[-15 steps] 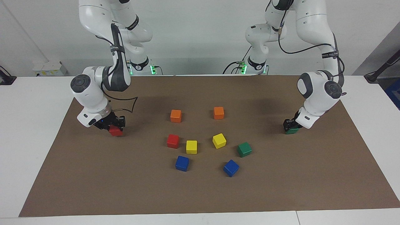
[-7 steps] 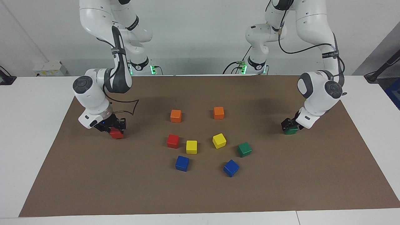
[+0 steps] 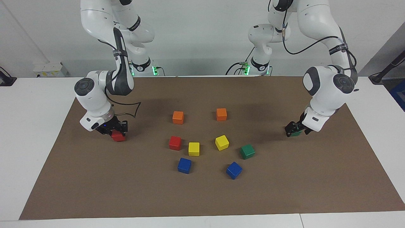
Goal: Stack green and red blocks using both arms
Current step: 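Reach the left gripper to the other green cube while the right gripper lifts away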
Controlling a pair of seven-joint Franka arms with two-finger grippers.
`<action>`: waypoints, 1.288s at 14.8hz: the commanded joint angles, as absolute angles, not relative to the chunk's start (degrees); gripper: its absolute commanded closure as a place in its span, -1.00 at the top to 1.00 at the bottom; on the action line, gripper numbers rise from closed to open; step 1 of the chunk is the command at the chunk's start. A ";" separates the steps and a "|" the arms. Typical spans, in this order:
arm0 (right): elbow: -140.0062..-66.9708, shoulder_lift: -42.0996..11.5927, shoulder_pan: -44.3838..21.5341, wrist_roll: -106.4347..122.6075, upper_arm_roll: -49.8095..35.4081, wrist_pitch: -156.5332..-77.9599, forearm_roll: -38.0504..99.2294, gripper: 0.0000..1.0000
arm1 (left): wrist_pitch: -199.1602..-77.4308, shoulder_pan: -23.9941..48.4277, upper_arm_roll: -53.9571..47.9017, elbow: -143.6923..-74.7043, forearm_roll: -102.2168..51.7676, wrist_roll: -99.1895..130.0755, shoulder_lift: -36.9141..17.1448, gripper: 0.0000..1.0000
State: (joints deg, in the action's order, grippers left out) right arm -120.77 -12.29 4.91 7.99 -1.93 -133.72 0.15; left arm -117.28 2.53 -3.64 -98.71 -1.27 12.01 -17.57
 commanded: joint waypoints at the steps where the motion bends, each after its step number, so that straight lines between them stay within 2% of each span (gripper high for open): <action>1: -121.38 -12.22 5.36 8.96 -2.29 -135.26 0.18 -1.00 | -112.60 7.98 -2.90 -88.27 -1.06 22.56 -24.59 1.00; 4: -121.38 -12.57 5.36 8.88 -2.37 -135.44 0.18 -1.00 | -108.12 10.89 -2.90 -76.94 -1.05 30.13 -31.88 1.00; 7: -121.38 -12.74 5.45 8.88 -2.37 -135.44 0.18 -1.00 | -109.41 15.28 -2.72 -74.00 -0.36 37.77 -35.15 1.00; 8: -121.38 -12.66 5.36 8.62 -2.37 -135.44 0.26 -0.76 | -110.38 16.16 -2.72 -74.61 0.08 38.23 -34.98 1.00; 9: -121.38 -12.66 5.36 8.09 -2.37 -135.44 0.18 -0.10 | -111.09 16.35 -2.72 -75.75 0.26 38.49 -34.72 1.00; 10: -121.38 -12.74 5.45 7.56 -2.37 -135.44 0.18 0.40 | -112.57 17.04 -2.72 -76.89 0.26 38.84 -34.63 1.00; 11: -121.38 -12.66 5.36 7.04 -2.37 -135.44 0.26 0.75 | -114.41 17.66 -2.72 -78.04 0.61 39.63 -34.54 1.00; 12: -121.38 -12.66 5.54 6.77 -2.37 -135.35 0.26 0.94 | -115.83 18.28 -2.72 -78.83 1.75 39.64 -34.37 1.00; 15: -120.07 -12.92 5.63 6.68 -2.46 -134.48 0.61 1.00 | -118.55 18.81 -2.72 -83.12 3.07 39.46 -33.32 1.00; 17: -116.57 -12.92 4.75 5.46 -2.55 -132.55 0.97 1.00 | -122.76 18.90 -2.90 -89.53 5.27 39.20 -31.12 1.00; 19: -109.03 -13.01 2.65 2.74 -2.64 -124.24 0.88 1.00 | -125.06 19.51 -2.90 -93.06 5.27 39.46 -29.80 1.00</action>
State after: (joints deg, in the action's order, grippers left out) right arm -116.20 -12.62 4.21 5.77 -2.18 -131.17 0.35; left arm -121.80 18.43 -3.60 -86.10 3.68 38.46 -34.07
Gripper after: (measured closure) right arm 0.000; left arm 0.000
